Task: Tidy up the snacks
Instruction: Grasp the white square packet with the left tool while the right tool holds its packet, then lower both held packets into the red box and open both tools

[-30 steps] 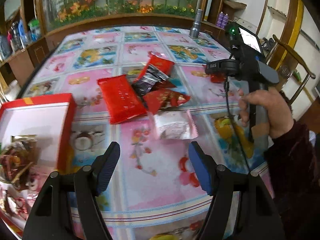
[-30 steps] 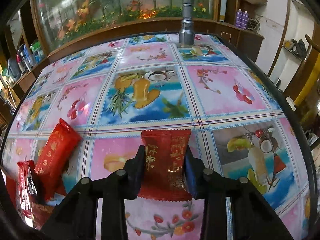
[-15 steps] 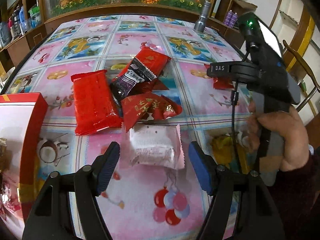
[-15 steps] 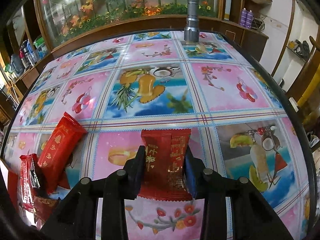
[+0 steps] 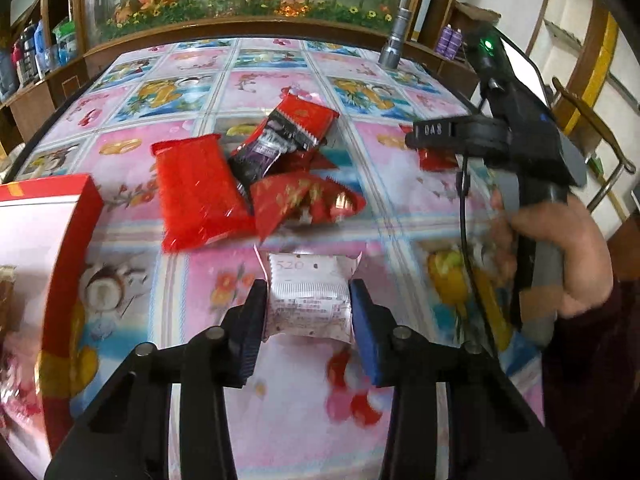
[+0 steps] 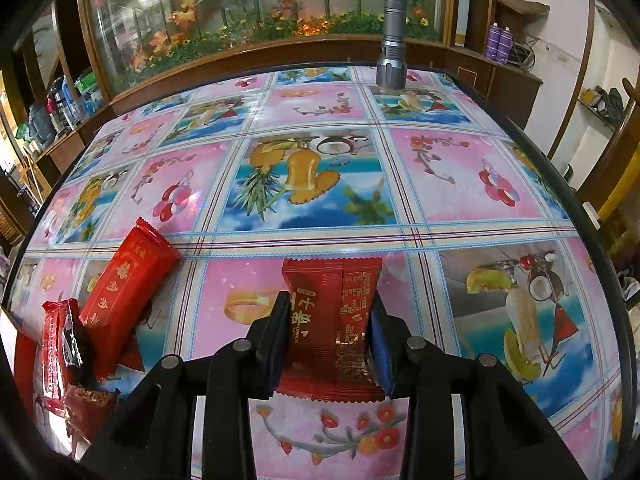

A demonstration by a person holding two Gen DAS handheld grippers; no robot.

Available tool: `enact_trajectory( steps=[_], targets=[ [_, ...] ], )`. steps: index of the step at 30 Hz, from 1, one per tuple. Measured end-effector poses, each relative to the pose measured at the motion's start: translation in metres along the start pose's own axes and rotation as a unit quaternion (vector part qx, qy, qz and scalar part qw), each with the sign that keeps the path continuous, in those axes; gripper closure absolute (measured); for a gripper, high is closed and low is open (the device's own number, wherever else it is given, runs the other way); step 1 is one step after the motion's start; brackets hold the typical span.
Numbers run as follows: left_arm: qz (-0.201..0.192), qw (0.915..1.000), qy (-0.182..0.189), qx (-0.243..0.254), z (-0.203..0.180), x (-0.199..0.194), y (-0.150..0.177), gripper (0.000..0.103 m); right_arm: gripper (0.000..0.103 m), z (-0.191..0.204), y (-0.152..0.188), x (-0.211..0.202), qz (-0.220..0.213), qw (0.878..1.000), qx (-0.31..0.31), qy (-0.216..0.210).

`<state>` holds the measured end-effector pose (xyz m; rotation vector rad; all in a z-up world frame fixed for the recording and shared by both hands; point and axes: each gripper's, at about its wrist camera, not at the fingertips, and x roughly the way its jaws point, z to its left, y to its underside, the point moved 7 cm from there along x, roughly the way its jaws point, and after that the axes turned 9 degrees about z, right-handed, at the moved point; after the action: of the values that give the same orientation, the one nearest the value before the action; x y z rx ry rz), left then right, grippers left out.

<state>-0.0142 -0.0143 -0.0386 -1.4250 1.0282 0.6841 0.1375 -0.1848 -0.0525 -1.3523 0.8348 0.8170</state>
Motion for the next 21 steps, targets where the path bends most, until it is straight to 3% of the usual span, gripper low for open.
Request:
enact_trajectory(
  steps=[6,12,16,21],
  targets=[
    [0.008,0.9999,0.011,0.001,0.006,-0.019,0.028,0.065,0.066,-0.001,0.004,-0.003,-0.006,1.0,0.007,-0.015],
    [-0.001,0.9997,0.025,-0.004,0.014,-0.039,0.043,0.065,0.066,-0.003,0.012,-0.01,0.002,0.994,0.05,-0.102],
    [-0.02,0.9993,0.031,-0.005,0.019,-0.056,0.044,0.065,0.066,-0.009,0.023,-0.014,0.026,0.97,0.112,-0.213],
    [-0.056,0.9982,0.016,-0.011,0.042,-0.083,0.045,0.065,0.067,0.005,0.044,-0.032,0.031,0.944,0.129,-0.301]
  ],
)
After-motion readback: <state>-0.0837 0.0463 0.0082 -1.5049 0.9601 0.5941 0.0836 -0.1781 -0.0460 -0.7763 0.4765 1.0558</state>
